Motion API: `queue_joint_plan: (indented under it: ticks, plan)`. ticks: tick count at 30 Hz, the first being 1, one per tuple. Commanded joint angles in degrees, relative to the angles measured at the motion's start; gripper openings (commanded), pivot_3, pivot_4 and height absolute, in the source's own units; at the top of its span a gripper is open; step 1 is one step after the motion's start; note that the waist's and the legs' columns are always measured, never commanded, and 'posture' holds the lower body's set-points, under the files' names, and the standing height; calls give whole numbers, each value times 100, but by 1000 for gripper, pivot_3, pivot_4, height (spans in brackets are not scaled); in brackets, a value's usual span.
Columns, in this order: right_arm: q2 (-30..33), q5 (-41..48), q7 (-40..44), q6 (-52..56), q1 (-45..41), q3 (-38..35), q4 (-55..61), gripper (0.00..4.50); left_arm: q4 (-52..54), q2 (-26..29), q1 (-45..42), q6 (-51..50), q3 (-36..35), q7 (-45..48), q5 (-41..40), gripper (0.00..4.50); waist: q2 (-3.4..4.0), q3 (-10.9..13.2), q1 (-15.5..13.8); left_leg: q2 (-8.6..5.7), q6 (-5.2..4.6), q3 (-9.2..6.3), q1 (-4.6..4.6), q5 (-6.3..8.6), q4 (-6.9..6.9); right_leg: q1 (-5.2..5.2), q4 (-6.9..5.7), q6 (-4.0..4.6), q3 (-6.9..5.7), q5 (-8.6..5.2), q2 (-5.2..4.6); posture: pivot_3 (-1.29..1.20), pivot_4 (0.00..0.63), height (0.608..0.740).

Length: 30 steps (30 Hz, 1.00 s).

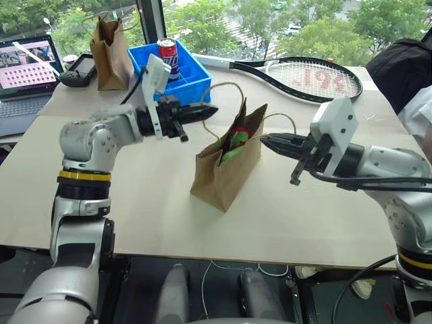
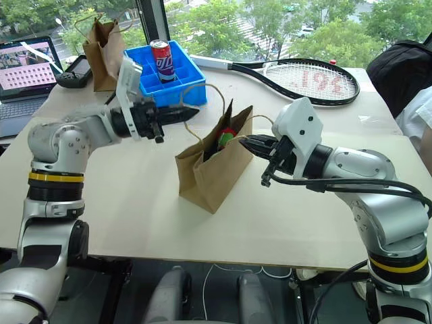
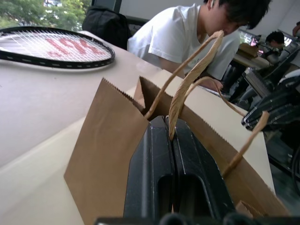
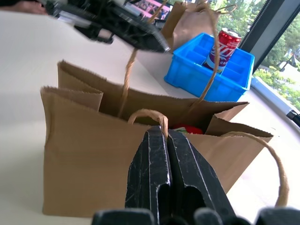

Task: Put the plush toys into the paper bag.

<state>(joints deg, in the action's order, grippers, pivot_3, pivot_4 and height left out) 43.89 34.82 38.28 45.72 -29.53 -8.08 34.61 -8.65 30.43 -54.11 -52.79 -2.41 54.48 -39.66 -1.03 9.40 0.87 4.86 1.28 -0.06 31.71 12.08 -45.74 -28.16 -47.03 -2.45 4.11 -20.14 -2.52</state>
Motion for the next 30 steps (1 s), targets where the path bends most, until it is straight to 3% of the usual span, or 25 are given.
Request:
queue_joint_plan:
  ticks: [1,11,12,14,16,21,24,29,30]
  plan:
    - [27,554,-79,193,-255,-527,130,851,-4,187,-333,-272,-452,84,-348,790,0,0,3,0,0,0,0,0,0,0,0,0,0,0,0,0,150,656]
    - [181,2047,-548,683,-870,-1646,-349,4275,-239,978,-329,-93,-871,911,-539,4310,1,1,17,1,-1,0,0,1,2,-1,0,0,-1,-1,1,0,150,656]
    - [289,2210,-561,767,-858,-1817,-417,4484,-305,1088,-259,11,-941,1059,-541,4499,1,1,17,2,-1,0,0,1,2,-1,0,0,-2,-1,1,0,150,656]
    - [675,2589,-379,1038,-624,-2236,-524,4484,-191,1408,97,499,-815,1516,-264,4499,4,3,16,1,-1,1,0,1,2,-1,1,0,-1,-1,0,0,150,656]
    - [1027,3008,-158,1338,-219,-2639,-591,4484,19,1708,448,250,-807,2005,-503,4499,4,3,13,2,-4,2,0,3,6,0,3,7,-1,-5,-2,0,150,656]
    - [1363,2751,393,1238,1158,-2682,-251,3060,790,2103,1443,282,-474,2749,-531,4500,4,3,-6,6,-8,0,0,5,10,0,3,15,-9,-10,-1,0,150,656]
    - [1028,2471,192,944,1533,-2229,-113,1953,1191,1815,1824,637,-168,2318,-155,4500,4,3,-5,6,-8,1,-19,4,9,14,3,15,-5,-11,-2,0,150,656]
    - [355,1450,-324,332,1635,-1008,-3,157,1774,1180,2070,518,-21,1540,-231,4500,2,4,24,7,-16,3,-22,-2,4,11,2,9,-1,-9,2,0,150,656]
    - [245,1268,-410,232,1599,-789,-23,47,1870,995,2105,461,-4,1266,-243,4500,2,4,28,7,-16,3,-21,-2,4,9,2,9,0,-9,2,0,150,656]
